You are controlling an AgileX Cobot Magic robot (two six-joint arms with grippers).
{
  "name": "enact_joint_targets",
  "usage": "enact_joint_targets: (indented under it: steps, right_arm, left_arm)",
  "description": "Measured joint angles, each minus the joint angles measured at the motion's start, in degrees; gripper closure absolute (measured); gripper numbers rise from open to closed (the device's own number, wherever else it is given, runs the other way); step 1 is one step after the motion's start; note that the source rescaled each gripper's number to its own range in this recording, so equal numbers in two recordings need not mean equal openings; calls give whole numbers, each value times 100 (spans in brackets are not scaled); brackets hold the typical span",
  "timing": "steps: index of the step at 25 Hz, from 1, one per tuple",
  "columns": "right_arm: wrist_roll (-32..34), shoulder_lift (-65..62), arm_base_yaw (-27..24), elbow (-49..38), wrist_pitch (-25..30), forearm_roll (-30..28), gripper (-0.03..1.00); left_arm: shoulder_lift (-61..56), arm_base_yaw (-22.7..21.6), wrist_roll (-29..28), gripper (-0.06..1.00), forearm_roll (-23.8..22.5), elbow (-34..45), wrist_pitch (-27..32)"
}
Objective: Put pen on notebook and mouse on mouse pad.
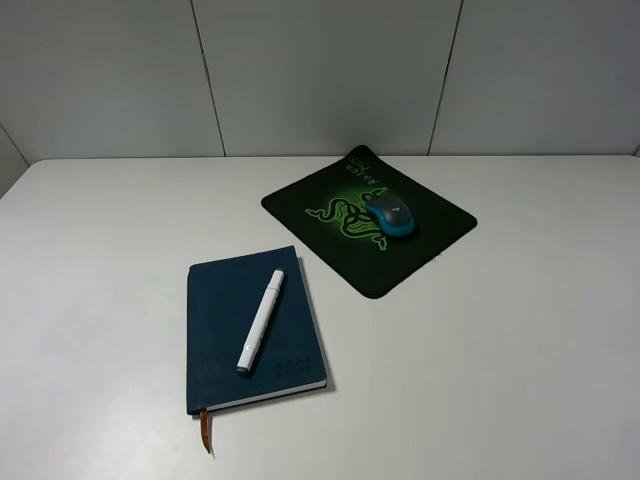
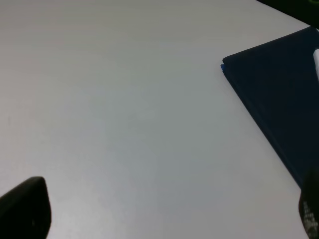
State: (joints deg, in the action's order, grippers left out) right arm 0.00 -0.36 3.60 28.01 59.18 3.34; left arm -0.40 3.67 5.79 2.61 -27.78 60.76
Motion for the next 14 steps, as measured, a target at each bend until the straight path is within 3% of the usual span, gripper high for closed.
enact_joint_targets:
  steps: [14]
  right_arm:
    - [0, 0, 0, 0, 0, 0, -3]
  left_arm:
    - [0, 0, 0, -6, 0, 0, 0]
